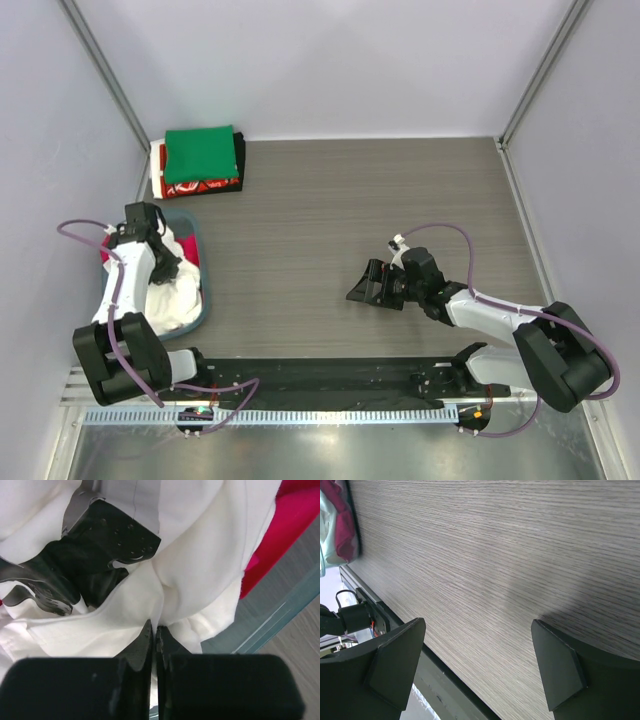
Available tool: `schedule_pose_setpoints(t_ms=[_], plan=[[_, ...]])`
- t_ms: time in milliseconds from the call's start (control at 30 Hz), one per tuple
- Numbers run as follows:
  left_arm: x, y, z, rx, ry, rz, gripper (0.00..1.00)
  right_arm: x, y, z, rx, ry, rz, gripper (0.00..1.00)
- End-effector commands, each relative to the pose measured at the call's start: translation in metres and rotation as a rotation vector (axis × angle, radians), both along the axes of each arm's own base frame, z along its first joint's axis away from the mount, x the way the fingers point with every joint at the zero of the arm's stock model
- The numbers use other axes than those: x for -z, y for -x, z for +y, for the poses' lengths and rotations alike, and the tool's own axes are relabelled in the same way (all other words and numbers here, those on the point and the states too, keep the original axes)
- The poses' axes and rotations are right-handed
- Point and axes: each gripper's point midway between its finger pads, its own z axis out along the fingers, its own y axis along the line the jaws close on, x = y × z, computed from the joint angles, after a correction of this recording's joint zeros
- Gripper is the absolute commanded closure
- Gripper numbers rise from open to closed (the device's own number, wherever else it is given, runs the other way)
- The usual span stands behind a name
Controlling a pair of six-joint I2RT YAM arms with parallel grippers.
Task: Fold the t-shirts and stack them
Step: Grab the tshirt from the pile, then move the tshirt to the center of the board
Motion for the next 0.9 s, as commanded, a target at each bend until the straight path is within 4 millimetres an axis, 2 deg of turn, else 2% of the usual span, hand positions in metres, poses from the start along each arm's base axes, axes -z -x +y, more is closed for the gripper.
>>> schedule_pose_setpoints(t_ms=[0,100,133,200,233,267,300,333,367,400,433,467,500,533,567,600,633,667,700,733,767,800,833,867], plan=[[-0.024,-0.014,0.004,-0.004,-0.011,-0.081,1.0,-0.009,-0.004,0.003,0.002,-0.013,-0.031,0.07],[-0.057,-0.024,0.005,-0.022,-0.022,-0.16,1.0,-0.008,-0.004,0.003,0.002,-0.013,-0.031,0.07],[-0.084,-0.033,0.004,-0.019,-0.028,-0.239,1.0,-0.008,-0.004,0.003,0.002,-0.013,-0.031,0.07],[-0.116,-0.043,0.0,-0.015,-0.014,-0.324,1.0,-0.008,-0.004,0.002,0.003,-0.012,-0.032,0.07],[-0.134,-0.051,-0.009,-0.007,0.016,-0.387,1.0,-0.008,-0.004,0.003,0.001,-0.013,-0.031,0.07],[-0.17,-0.063,-0.015,0.003,0.021,-0.491,1.0,-0.009,-0.004,0.003,0.002,-0.015,-0.034,0.07],[-0.187,-0.07,-0.023,0.018,0.04,-0.546,1.0,-0.009,-0.004,0.003,0.002,-0.016,-0.036,0.07],[-0.206,-0.079,-0.042,0.036,0.082,-0.613,1.0,-0.01,-0.004,0.003,0.002,-0.019,-0.04,0.07],[-0.234,-0.089,-0.056,0.068,0.1,-0.698,1.0,-0.011,-0.003,0.002,0.003,-0.021,-0.042,0.08],[-0.251,-0.095,-0.072,0.105,0.118,-0.741,1.0,-0.012,-0.003,0.002,0.005,-0.026,-0.049,0.08],[-0.262,-0.101,-0.118,0.225,0.166,-0.762,1.0,-0.014,-0.003,0.001,0.017,-0.032,-0.054,0.09],[-0.265,-0.111,-0.14,0.264,0.176,-0.756,1.0,-0.021,-0.003,-0.002,0.031,-0.043,-0.079,0.09],[-0.293,-0.116,-0.166,0.331,0.199,-0.813,1.0,-0.026,-0.008,-0.008,0.069,-0.033,-0.106,0.09],[-0.298,-0.108,-0.216,0.459,0.249,-0.81,1.0,-0.03,-0.009,-0.012,0.09,-0.028,-0.119,0.09],[-0.302,-0.106,-0.24,0.509,0.274,-0.802,1.0,-0.05,-0.008,-0.017,0.107,-0.043,-0.168,0.09],[-0.303,-0.112,-0.266,0.548,0.28,-0.788,1.0,-0.063,-0.012,-0.022,0.14,-0.041,-0.208,0.09],[-0.302,-0.096,-0.308,0.645,0.317,-0.77,1.0,-0.057,-0.01,-0.042,0.208,0.048,-0.185,0.06],[-0.294,-0.093,-0.329,0.684,0.325,-0.744,1.0,-0.104,-0.02,-0.051,0.264,0.026,-0.31,0.05],[-0.277,-0.095,-0.352,0.712,0.324,-0.701,1.0,-0.121,-0.023,-0.063,0.313,0.053,-0.348,0.04],[-0.263,-0.081,-0.386,0.785,0.35,-0.66,0.98,-0.125,-0.026,-0.094,0.432,0.163,-0.362,0.04],[-0.252,-0.077,-0.408,0.832,0.387,-0.635,0.96,-0.167,-0.029,-0.107,0.495,0.156,-0.446,0.03],[-0.238,-0.066,-0.433,0.896,0.46,-0.576,0.92,-0.18,-0.029,-0.121,0.551,0.186,-0.464,0.02],[-0.202,-0.059,-0.467,0.969,0.477,-0.481,0.75,-0.18,-0.022,-0.14,0.604,0.263,-0.441,0.0],[-0.187,-0.052,-0.485,1.018,0.497,-0.436,0.62,-0.209,-0.023,-0.166,0.728,0.301,-0.486,0.0]])
